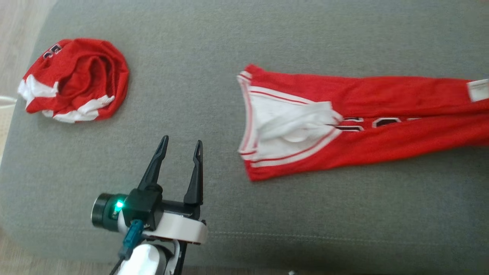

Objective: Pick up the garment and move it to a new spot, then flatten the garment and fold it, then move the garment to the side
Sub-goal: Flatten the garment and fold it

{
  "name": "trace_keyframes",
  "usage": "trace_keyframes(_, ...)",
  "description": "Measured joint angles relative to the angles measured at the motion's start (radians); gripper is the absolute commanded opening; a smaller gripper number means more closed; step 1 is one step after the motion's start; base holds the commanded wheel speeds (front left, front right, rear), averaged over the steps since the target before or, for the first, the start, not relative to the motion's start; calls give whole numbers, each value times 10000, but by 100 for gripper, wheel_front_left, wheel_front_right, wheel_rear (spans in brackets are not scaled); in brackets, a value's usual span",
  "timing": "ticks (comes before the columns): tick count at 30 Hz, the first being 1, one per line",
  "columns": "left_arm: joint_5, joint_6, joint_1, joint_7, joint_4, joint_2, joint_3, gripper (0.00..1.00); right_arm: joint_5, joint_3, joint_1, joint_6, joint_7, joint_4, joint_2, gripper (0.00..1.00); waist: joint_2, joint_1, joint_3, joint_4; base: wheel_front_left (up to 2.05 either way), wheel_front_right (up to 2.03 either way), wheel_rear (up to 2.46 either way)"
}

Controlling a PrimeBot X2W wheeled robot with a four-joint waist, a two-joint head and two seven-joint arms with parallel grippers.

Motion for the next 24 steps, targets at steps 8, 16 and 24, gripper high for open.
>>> trace_keyframes(8, 96, -196, 267, 0, 217, -42, 29, 100, -336, 167, 520, 0, 813, -1342, -385, 0, 0, 0, -513, -145, 0, 0, 0)
trace_keyframes(16, 174, -278, 510, 0, 337, -42, 44, 100, -48, 1350, 986, 0, 1590, -3149, -50, 0, 0, 0, -939, 6, 0, 0, 0)
trace_keyframes(24, 255, -382, 542, 0, 366, -84, 46, 100, 334, 3206, 1108, 0, 2314, -5076, 798, 0, 0, 0, -948, 400, 0, 0, 0)
